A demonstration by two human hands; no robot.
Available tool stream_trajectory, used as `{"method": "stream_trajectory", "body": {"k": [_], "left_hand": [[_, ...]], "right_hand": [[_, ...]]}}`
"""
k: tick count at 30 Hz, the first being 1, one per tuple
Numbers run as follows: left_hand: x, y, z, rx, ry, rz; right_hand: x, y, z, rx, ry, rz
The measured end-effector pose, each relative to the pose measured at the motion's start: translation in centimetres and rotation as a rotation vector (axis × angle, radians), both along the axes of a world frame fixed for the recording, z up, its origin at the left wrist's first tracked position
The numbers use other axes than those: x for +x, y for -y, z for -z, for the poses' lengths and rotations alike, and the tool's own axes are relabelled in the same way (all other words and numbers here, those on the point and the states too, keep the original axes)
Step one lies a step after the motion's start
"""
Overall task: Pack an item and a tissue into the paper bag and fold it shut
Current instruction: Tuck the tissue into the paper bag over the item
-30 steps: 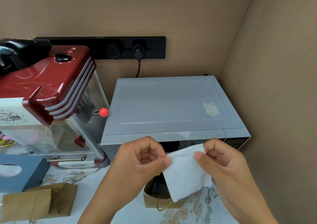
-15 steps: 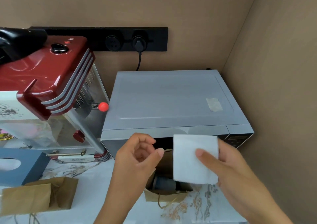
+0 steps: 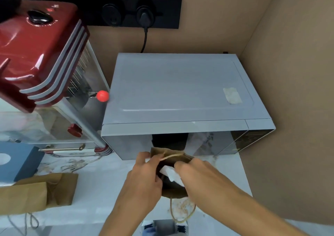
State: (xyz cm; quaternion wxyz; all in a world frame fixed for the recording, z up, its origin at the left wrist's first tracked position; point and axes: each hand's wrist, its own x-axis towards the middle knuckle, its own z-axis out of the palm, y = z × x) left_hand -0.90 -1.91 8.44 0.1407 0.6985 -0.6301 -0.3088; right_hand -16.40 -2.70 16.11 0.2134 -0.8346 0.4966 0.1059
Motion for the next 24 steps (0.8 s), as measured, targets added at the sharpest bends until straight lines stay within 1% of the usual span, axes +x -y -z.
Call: {"method": "stream_trajectory", "body": {"k": [2,4,6,8,10,12,14,15,18,20,22,24], "left_hand": [[-0.1,0.1,0.1,0.01,-0.011,0.008],[-0.2,-0.1,0.3,0.016,-0.078,0.019],[-0.2,-0.3,0.8,0.026,-0.139,-0.006],[-0.3,-0.5,1.1,0.007,-0.169,-0.051],[-0.5,-0.6,1.2,0.002,-0.208,-0.061],[-0.3,-0.6,1.1,0.031,-0.202,-0.039],[0.2,-0.6,1.0,0.054,-0.187,-0.036],[0.5,-0.6,0.9,0.057,-0.195,-0.04],[1.3,-0.7,0.9,0.071,-0.234,-0.041],[1.7,-0.8,1.0,0.085,-0.26,-0.036],[1.6,-0.9,1.0,0.091,-0.286,-0.018],[1.5,-0.9,1.0,0.092,-0.29,0.005]], "right_hand": [[1.7,0.8,-0.8,-0.026,-0.038,-0.065],[3.2,1.5,-1.2,-0.071,-0.056,-0.134],[4.1,2.3,-0.5,0.034,-0.044,-0.123],[4.5,3.1,1.3,0.176,-0.039,-0.05],[5.0,4.1,3.5,0.205,-0.071,0.006],[5.5,5.3,5.9,0.292,-0.093,0.104],[5.6,6.5,8.1,0.446,-0.126,0.207],[5.5,7.0,9.0,0.49,-0.104,0.283],[4.8,7.4,10.8,0.584,0.055,0.603],[4.6,7.0,11.5,0.664,0.162,0.762],[5.1,6.5,11.8,0.752,0.229,0.822],[5.9,6.5,11.7,0.817,0.232,0.856]]}}
